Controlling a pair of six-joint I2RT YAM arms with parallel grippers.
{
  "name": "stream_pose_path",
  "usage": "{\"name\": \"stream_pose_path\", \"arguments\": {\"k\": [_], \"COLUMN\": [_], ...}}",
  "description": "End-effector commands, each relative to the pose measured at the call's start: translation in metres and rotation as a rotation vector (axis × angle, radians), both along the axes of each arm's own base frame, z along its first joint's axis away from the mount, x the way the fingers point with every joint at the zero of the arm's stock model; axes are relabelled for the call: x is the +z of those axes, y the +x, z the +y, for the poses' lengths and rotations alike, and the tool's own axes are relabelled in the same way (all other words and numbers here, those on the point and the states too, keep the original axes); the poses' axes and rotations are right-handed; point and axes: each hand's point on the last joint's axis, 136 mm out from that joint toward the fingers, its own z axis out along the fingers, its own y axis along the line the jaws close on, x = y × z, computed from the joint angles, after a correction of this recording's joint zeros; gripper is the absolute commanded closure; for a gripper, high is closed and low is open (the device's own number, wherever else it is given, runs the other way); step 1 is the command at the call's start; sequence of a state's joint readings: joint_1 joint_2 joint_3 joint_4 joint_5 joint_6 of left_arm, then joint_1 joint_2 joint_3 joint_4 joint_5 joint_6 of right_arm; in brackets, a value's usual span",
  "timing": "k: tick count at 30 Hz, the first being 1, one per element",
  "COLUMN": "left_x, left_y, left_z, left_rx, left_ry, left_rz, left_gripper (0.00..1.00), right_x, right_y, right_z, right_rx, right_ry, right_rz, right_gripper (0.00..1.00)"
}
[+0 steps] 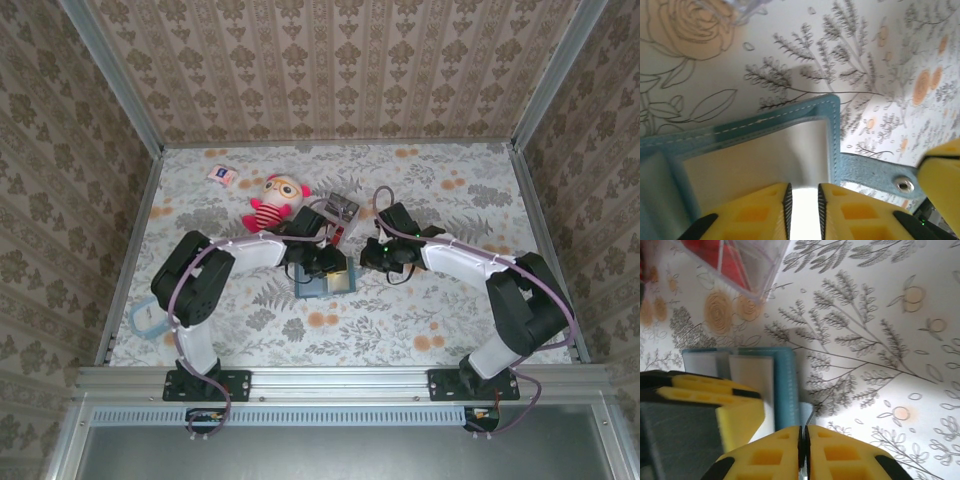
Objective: Take the credit cards out of the card holder
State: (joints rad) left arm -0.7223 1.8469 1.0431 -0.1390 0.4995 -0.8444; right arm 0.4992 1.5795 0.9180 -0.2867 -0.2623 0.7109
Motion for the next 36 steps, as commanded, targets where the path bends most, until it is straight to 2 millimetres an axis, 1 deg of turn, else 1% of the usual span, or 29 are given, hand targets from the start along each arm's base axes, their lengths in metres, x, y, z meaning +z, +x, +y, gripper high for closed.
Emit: {"name": "stream_pose_path", "arguments": {"k": [1,5,7,11,13,14,16,17,20,23,26,30,33,36], "left_x": [-0.011,-0.017,-0.020,-0.023,-0.024,-0.024,-0.027,-0.026,-0.029,-0.029,-0.028,-0.025,-0.018,-0.008], "left_y": [-0.005,-0.007,-0.007,-0.008,-0.009,-0.009,-0.009,-0.010,-0.010,-0.011,-0.011,-0.011,-0.009,-0.007], "left_z": [0.005,0.007,0.007,0.008,0.009,0.009,0.010,0.010,0.012,0.013,0.014,0.012,0.010,0.011], "left_rx": [-0.004,-0.003,-0.002,0.003,0.004,0.005,0.009,0.009,0.015,0.020,0.022,0.020,0.020,0.029], "left_ry": [0.047,0.058,0.062,0.071,0.073,0.074,0.081,0.080,0.087,0.088,0.087,0.078,0.063,0.044], "left_rz": [0.010,0.024,0.030,0.038,0.042,0.043,0.048,0.049,0.055,0.056,0.057,0.056,0.046,0.038], "left_gripper": [0.82,0.91,0.95,1.00,1.00,1.00,1.00,1.00,1.00,1.00,1.00,1.00,1.00,1.00], "right_x": [0.008,0.008,0.012,0.031,0.041,0.044,0.043,0.041,0.031,0.020,0.009,-0.011,-0.025,-0.035], "right_y": [0.002,0.003,0.005,0.011,0.011,0.011,0.009,0.007,0.003,-0.002,-0.005,-0.009,-0.010,-0.011], "right_z": [0.019,0.021,0.016,-0.004,-0.007,-0.006,-0.003,0.001,0.018,0.032,0.041,0.043,0.043,0.043], "right_rx": [0.046,0.037,0.011,-0.061,-0.066,-0.060,-0.049,-0.035,-0.003,0.018,0.032,0.035,0.029,0.023], "right_ry": [0.042,0.033,0.006,-0.057,-0.060,-0.055,-0.054,-0.048,-0.011,0.010,0.024,0.010,-0.009,-0.022], "right_rz": [-0.013,-0.026,-0.047,-0.129,-0.162,-0.170,-0.148,-0.131,-0.081,-0.030,0.014,0.079,0.121,0.147], "right_gripper": [0.87,0.87,0.86,0.74,0.73,0.79,0.88,0.91,0.94,0.96,0.96,0.96,0.97,0.97]}}
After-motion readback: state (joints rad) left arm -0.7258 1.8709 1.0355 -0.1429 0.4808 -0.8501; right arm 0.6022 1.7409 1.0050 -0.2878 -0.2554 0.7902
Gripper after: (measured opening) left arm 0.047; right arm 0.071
